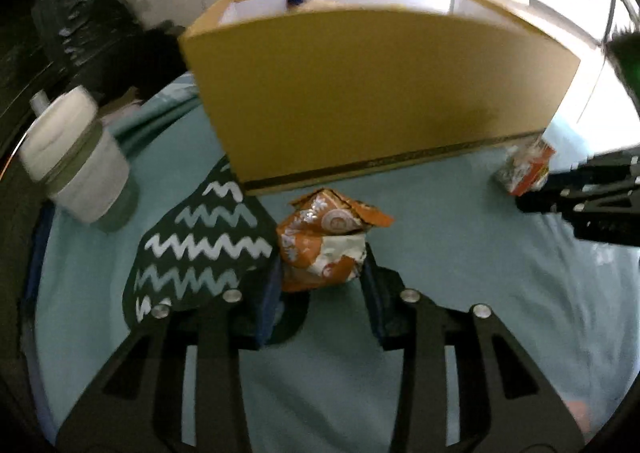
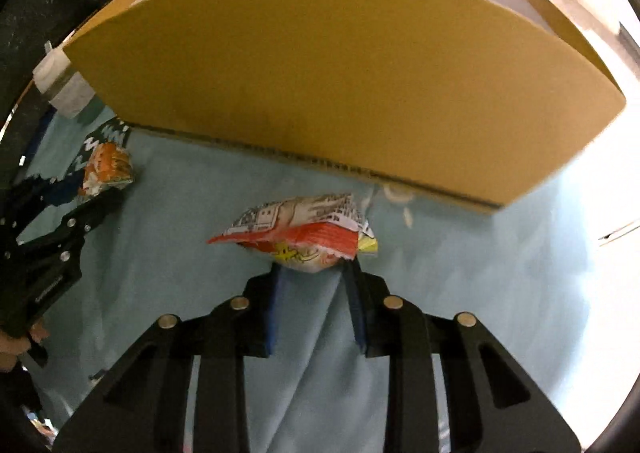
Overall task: Organize snacks
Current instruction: 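Move both open tools back to the last packets on the cloth, then grasp the orange packet with the left tool while the right tool grasps the red-topped candy bag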
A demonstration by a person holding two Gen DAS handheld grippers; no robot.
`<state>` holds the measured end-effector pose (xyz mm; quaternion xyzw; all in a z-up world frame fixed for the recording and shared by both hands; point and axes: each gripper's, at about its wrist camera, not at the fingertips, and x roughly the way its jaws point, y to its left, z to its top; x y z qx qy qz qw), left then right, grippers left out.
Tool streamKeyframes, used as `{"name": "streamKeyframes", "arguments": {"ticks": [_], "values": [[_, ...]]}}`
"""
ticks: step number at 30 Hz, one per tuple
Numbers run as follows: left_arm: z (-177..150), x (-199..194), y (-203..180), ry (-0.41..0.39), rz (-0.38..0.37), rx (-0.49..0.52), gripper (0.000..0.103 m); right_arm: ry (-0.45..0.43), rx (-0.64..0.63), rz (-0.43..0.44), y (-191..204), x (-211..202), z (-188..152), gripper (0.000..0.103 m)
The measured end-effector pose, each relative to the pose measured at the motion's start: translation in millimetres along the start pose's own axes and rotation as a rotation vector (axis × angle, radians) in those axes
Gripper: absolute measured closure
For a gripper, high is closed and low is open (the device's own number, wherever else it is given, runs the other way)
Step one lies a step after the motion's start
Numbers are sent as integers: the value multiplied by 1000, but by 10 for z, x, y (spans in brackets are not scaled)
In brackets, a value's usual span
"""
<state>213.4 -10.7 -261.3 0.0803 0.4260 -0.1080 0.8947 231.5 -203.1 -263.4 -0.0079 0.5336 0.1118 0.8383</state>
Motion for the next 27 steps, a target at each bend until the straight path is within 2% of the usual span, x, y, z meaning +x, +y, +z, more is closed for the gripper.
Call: {"name": "streamKeyframes", "arguments": {"ticks": [4, 5, 6, 11, 14, 20, 27], "values": [[-44, -239, 44, -9, 28, -33, 66, -35, 9, 35, 39, -257, -101, 74], [-41, -320, 74, -16, 37, -46, 66, -44, 9, 44, 46, -323, -127, 83], [-50, -385, 122, -25, 41, -58, 66, -49, 8, 54, 49, -384, -151, 86], [-3, -735, 255, -72, 70, -95, 66, -85, 6, 70, 113, -629, -173, 87], [-96, -913, 285, -83, 71, -117, 66, -95, 39, 74, 38, -723, -227, 87], [-208, -996, 244, -80, 43, -126, 66, -136, 72, 95, -66, -999, -377, 88], [-204, -976, 117, -76, 11, -104, 66, -122, 123, 120, -169, -1034, -494, 88]]}}
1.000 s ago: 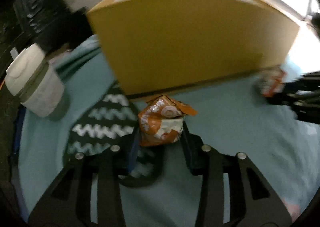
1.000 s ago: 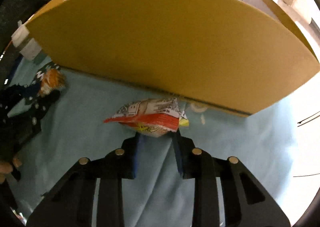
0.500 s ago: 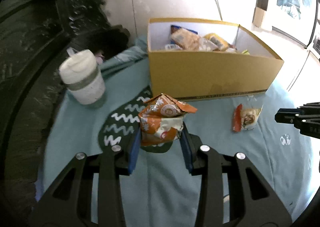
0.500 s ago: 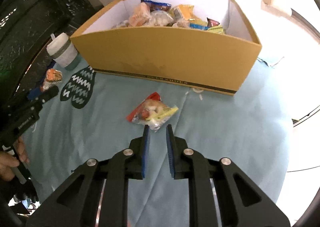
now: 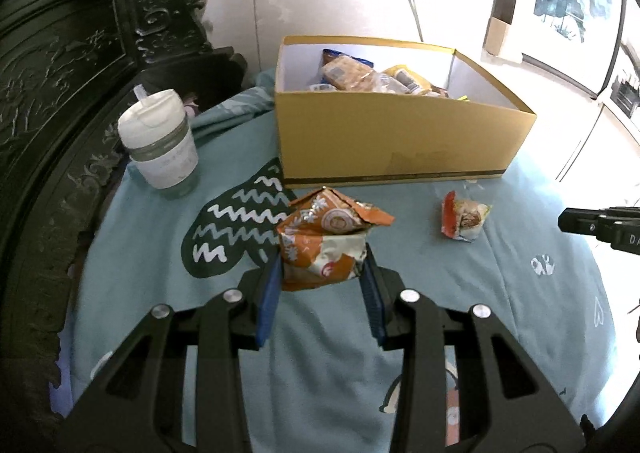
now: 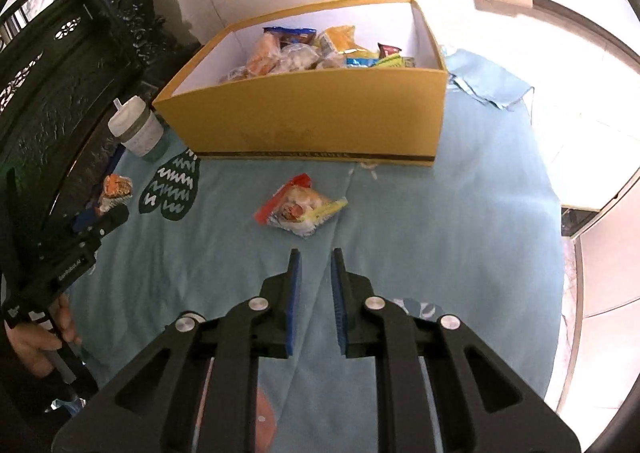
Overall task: Organize snacks
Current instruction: 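Grasp the orange packet with the left tool while the right tool grasps the red-topped candy bag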
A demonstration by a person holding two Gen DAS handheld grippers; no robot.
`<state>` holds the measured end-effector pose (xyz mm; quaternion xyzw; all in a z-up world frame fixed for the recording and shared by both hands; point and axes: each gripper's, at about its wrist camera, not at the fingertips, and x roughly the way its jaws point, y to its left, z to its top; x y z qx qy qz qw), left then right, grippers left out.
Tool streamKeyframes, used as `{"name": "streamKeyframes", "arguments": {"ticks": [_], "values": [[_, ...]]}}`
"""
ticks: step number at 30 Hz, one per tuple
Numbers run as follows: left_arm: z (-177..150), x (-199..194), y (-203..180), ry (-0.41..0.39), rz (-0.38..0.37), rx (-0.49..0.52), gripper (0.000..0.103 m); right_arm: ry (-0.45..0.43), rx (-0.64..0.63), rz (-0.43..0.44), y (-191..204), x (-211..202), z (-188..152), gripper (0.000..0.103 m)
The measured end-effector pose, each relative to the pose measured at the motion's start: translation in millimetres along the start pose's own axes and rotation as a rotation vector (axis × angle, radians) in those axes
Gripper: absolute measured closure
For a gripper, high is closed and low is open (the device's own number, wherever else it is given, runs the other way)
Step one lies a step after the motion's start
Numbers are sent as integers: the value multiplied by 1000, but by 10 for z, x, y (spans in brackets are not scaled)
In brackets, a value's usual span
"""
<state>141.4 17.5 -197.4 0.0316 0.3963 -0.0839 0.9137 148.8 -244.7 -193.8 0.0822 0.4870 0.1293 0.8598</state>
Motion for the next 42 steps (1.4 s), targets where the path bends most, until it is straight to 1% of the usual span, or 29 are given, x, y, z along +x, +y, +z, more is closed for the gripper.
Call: {"name": "streamKeyframes", "arguments": {"ticks": [1, 2, 3, 5, 7, 8, 9, 12, 13, 16, 17, 18, 20, 23, 25, 27, 28, 29, 30, 32, 37, 40, 41, 42], "values": [[-3, -2, -9, -1, 0, 0, 66, 24, 3, -6, 8, 65, 18, 86], [0, 0, -11, -3, -1, -1, 66, 33, -6, -17, 32, 115, 43, 76], [2, 0, -10, -3, -5, -1, 66, 31, -29, -30, 80, 165, 73, 59], [-2, -6, -9, -4, -11, -1, 66, 13, -124, -84, 252, 299, 170, 38], [-13, -12, -4, -2, -16, 4, 66, 20, -210, -121, 416, 491, 272, 32], [-14, -13, 0, 0, -17, 2, 66, 26, -233, -135, 453, 572, 306, 28], [-15, -7, 12, 4, -18, -1, 66, 43, -252, -142, 506, 701, 356, 27], [-15, 38, 47, 22, -19, -16, 66, 84, -269, -154, 582, 1018, 454, 27], [-18, 60, 50, 29, -18, -13, 66, 95, -289, -171, 615, 1130, 467, 27], [-39, 124, 33, 47, -19, 0, 66, 152, -346, -216, 638, 1358, 407, 27], [-53, 162, 20, 56, -21, 3, 66, 166, -346, -215, 620, 1388, 383, 28], [-65, 185, 14, 62, -23, 3, 66, 159, -319, -188, 562, 1369, 370, 30], [-93, 251, -9, 77, -29, -1, 66, 165, -274, -160, 470, 1342, 376, 30], [-117, 332, -66, 95, -35, 6, 66, 176, -288, -158, 446, 1304, 368, 33], [-132, 379, -124, 105, -41, 16, 66, 178, -277, -153, 411, 1261, 371, 40], [-141, 412, -166, 115, -46, 21, 66, 184, -249, -142, 349, 1197, 374, 55], [-142, 420, -173, 117, -50, 22, 66, 187, -237, -139, 321, 1170, 376, 59], [-139, 427, -176, 117, -52, 26, 66, 193, -215, -122, 272, 1128, 372, 68], [-137, 430, -183, 116, -52, 30, 66, 200, -197, -105, 226, 1091, 356, 74], [-126, 434, -185, 114, -57, 28, 66, 201, -192, -99, 175, 1018, 278, 78], [-149, 457, -184, 129, -55, 28, 66, 200, -136, -92, 36, 864, 138, 78], [-210, 487, -177, 142, -46, 28, 66, 188, -154, -107, 39, 795, 91, 77], [-226, 497, -168, 145, -40, 27, 65, 188, -165, -117, 67, 780, 34, 71], [-247, 512, -140, 149, -31, 22, 65, 188, -176, -135, 74, 751, -13, 59]]}}
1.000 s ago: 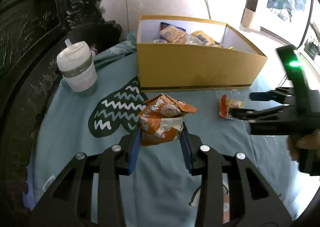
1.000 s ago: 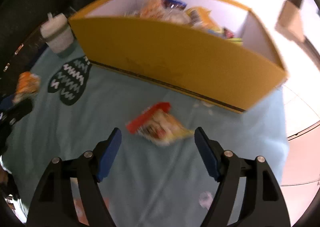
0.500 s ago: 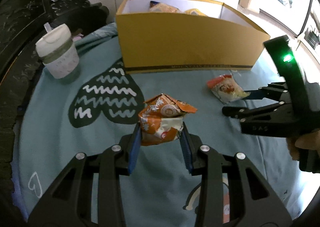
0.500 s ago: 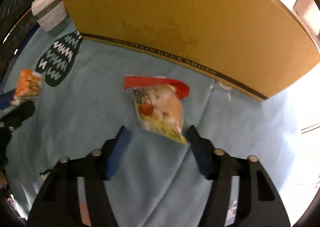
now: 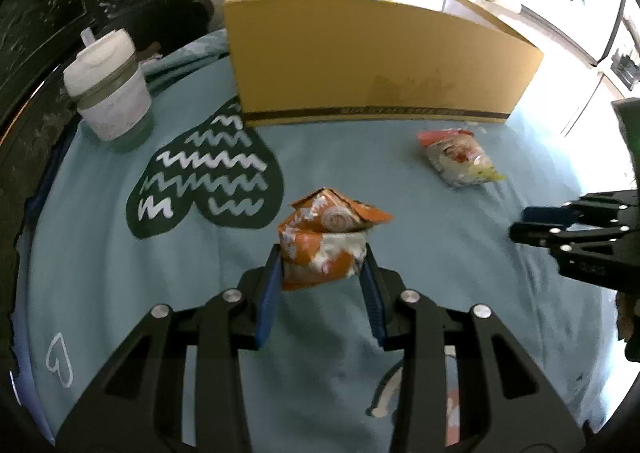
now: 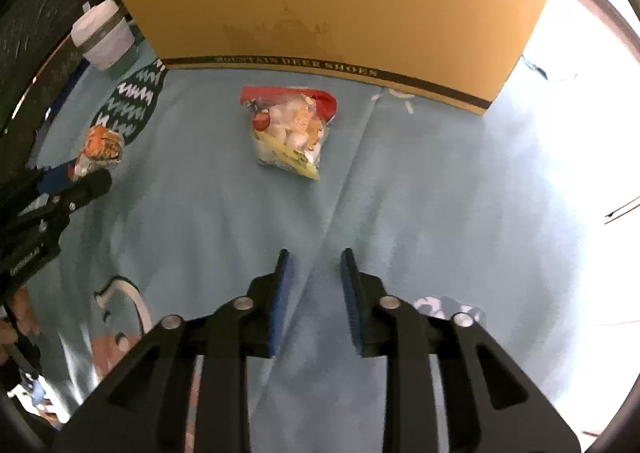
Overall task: Organize snacks
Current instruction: 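Grasp the orange packet with the left tool while the right tool grasps the red-topped candy bag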
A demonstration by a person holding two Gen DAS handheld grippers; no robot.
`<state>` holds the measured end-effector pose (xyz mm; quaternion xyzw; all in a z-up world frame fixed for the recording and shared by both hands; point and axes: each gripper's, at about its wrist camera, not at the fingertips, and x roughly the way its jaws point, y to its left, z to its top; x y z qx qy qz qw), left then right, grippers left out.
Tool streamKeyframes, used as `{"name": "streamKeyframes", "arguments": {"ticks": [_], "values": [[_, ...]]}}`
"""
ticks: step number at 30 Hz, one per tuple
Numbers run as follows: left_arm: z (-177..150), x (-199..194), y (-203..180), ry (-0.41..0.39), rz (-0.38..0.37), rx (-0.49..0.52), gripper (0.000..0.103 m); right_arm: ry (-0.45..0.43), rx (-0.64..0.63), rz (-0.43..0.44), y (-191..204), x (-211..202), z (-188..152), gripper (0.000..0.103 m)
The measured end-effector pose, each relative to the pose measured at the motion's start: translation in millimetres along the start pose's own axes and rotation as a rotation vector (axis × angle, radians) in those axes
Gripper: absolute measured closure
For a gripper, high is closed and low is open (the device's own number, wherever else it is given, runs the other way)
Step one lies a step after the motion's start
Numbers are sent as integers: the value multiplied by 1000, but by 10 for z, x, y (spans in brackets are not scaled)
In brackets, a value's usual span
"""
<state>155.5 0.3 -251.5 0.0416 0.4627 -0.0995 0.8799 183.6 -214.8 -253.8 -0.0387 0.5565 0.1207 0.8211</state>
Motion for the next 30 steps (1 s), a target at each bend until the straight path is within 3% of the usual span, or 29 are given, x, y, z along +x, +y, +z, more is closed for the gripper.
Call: {"name": "streamKeyframes", "arguments": {"ticks": [1, 2, 5, 8, 11, 13, 16, 17, 20, 23, 25, 27, 28, 30], "values": [[-12, 11, 25, 1, 11, -8, 60, -6, -6, -29, 26, 23, 1, 52], [-23, 23, 59, 3, 19, -20, 45, -15, -5, -47, 10, 10, -5, 39], [-64, 35, 198, -5, 42, -76, 21, 27, 31, -48, -105, 97, -50, 31], [-73, 56, 271, -7, 37, -97, 16, 23, 25, -67, -74, 136, -108, 6], [-37, 88, 246, -27, 29, -73, 13, -65, 24, -60, -16, -22, -42, 14], [-43, 157, 206, -19, 21, -62, 8, -97, 15, -55, 40, -94, 105, 14], [-145, 329, 72, 36, 30, -9, 6, -134, -49, -66, 185, -132, 336, 14], [-192, 308, 17, 1, 69, 19, 3, -133, -74, -63, 229, -118, 379, 14], [-220, 299, 68, -6, 61, -46, 2, -121, -170, -60, 366, 41, 535, 14], [-226, 286, 54, -18, 65, -42, 2, -24, -221, -73, 553, 384, 623, 14], [-218, 275, 47, -17, 65, -41, 2, -3, -155, -74, 509, 488, 630, 1], [-180, 273, 63, 10, 50, -27, 2, 33, -68, -33, 411, 523, 656, 1], [-156, 240, 94, -1, 31, -30, 3, 51, -91, -54, 446, 533, 663, 1], [-103, 136, 115, -87, 9, -46, 25, 89, -62, -40, 420, 541, 698, 1]]}}
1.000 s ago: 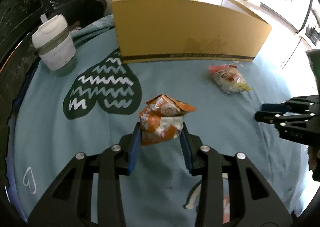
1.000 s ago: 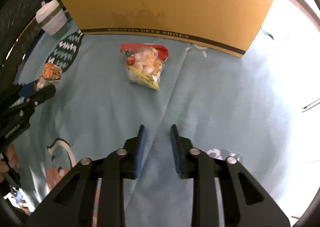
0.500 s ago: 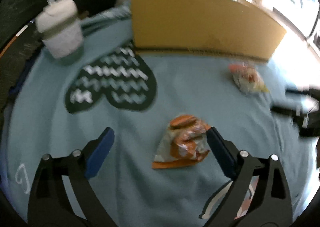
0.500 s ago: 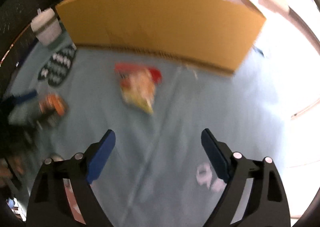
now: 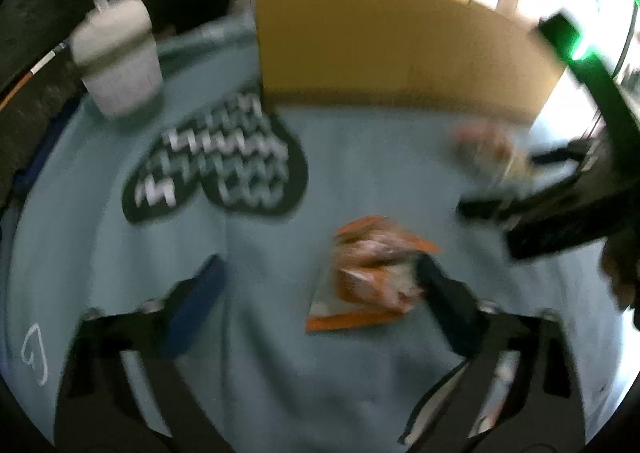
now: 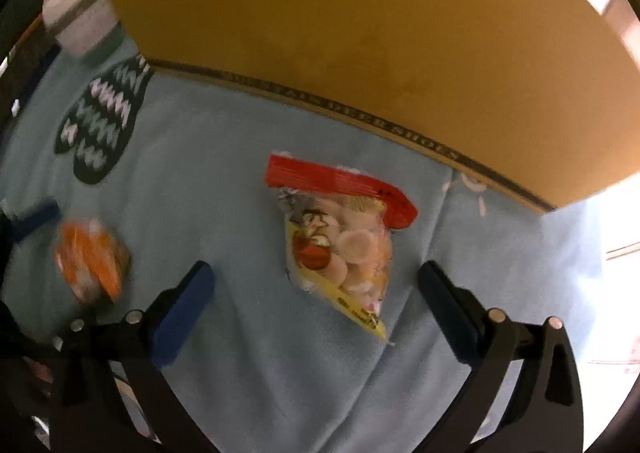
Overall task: Organize snacks
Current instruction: 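Grasp the orange packet with the left tool while the right tool grasps the red-topped candy bag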
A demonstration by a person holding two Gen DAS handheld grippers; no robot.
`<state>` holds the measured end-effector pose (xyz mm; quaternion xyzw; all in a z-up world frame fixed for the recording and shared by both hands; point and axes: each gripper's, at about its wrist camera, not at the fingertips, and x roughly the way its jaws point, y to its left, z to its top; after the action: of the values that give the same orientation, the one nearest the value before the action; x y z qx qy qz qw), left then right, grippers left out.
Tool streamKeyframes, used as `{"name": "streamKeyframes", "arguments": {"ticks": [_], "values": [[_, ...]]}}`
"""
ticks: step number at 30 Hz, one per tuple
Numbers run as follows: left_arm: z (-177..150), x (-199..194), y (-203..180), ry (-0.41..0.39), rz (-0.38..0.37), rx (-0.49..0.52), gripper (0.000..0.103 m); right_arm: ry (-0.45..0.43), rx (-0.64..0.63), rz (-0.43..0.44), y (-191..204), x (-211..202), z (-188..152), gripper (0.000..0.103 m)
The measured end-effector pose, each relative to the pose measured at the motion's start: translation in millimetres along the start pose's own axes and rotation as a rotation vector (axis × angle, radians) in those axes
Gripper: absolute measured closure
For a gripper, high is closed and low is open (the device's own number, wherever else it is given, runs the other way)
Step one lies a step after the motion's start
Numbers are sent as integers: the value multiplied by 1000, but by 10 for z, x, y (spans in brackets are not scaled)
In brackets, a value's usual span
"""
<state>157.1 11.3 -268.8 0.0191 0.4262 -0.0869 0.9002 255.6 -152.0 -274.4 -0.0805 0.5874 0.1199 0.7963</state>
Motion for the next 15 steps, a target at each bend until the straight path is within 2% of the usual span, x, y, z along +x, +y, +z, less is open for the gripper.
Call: {"name": "streamKeyframes", "arguments": {"ticks": [1, 2, 3, 5, 9, 12, 13, 14, 15], "values": [[16, 13, -28, 8, 2, 16, 54, -9, 13, 0, -19, -18, 13, 3], [9, 54, -60, 36, 10, 39, 61, -35, 18, -10, -43, -56, 10, 16], [11, 68, -111, 42, 22, 65, 62, -63, 17, -6, -78, -105, 11, 36], [16, 83, -160, 47, 15, 81, 63, -71, 41, 15, -187, -148, 24, 60], [35, 102, -131, 41, -13, 39, 63, -71, 40, 94, -289, -181, -30, 62], [-16, 109, 4, 46, -90, 3, 55, -80, 69, 184, -399, -217, -167, 57], [-11, 114, -13, 52, -113, 16, 44, -90, 78, 201, -405, -249, -242, 53], [-5, 128, -50, 63, -125, 36, 24, -86, 69, 190, -384, -272, -286, 42], [-10, 139, -96, 78, -119, 58, 8, -82, 57, 149, -374, -296, -352, 35]]}}
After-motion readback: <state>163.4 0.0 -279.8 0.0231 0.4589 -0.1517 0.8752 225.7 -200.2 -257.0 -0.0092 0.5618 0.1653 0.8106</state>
